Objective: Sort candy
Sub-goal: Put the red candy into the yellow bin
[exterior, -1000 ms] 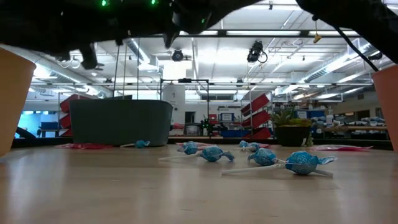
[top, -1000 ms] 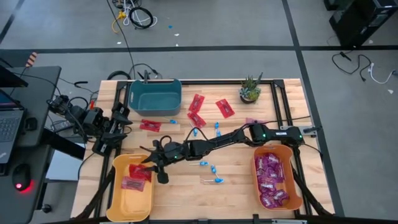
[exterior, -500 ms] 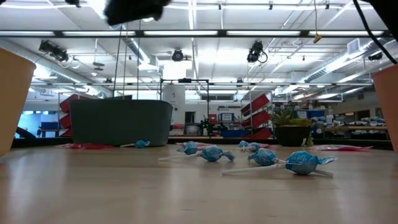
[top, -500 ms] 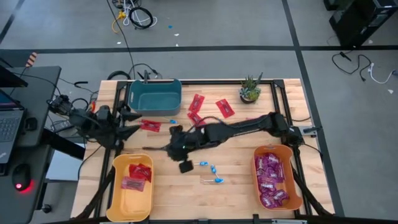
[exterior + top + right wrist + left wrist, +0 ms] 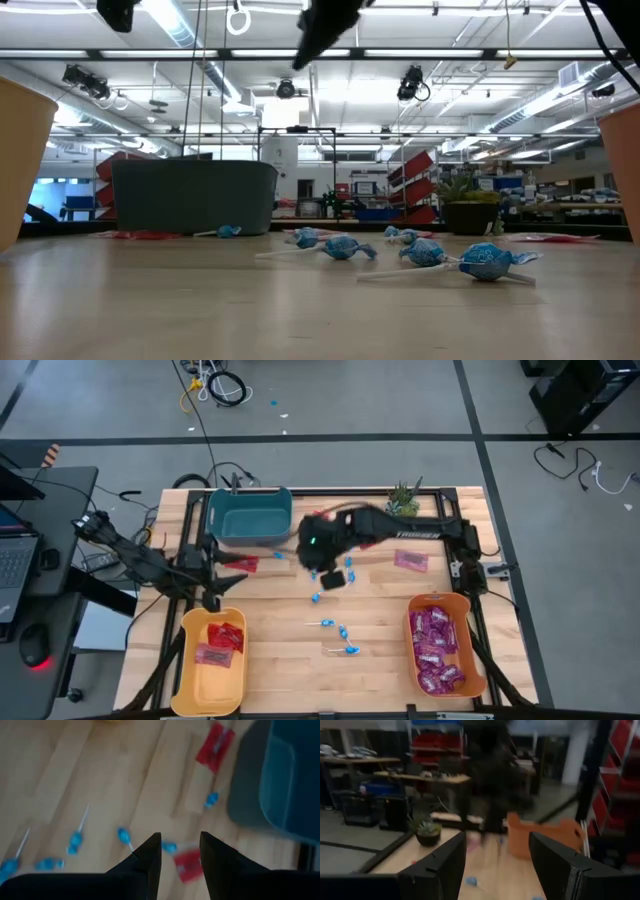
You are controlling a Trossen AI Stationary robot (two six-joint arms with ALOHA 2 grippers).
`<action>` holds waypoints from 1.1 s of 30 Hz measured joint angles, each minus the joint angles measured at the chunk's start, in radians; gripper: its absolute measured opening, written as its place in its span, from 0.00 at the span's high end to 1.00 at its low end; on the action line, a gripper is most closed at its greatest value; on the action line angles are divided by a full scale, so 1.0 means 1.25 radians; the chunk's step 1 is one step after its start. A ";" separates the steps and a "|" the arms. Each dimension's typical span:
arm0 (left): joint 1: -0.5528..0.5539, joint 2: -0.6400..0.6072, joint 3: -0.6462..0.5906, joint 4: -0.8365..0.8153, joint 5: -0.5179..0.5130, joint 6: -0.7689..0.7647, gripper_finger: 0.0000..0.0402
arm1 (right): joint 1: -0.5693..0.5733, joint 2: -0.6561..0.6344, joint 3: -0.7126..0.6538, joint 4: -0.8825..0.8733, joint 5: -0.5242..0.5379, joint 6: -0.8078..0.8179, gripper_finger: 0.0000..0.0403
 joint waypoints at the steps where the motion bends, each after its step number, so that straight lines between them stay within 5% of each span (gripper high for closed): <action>1: 0.000 0.004 0.000 -0.016 0.020 -0.001 0.46 | -0.018 -0.010 0.000 -0.019 -0.011 -0.010 0.70; 10: 0.000 0.008 0.000 -0.087 0.069 -0.006 0.46 | -0.195 -0.081 -0.047 -0.035 -0.086 -0.093 0.71; 16: 0.014 0.026 0.000 -0.075 -0.013 -0.054 0.46 | -0.284 -0.102 -0.128 0.017 -0.170 -0.066 0.74; 21: 0.068 0.069 0.000 -0.035 -0.004 -0.067 0.46 | -0.324 -0.147 -0.221 0.091 -0.260 -0.012 0.75; 33: 0.292 0.160 0.056 0.052 0.063 0.114 0.46 | -0.322 -0.294 -0.522 0.405 -0.194 0.080 0.76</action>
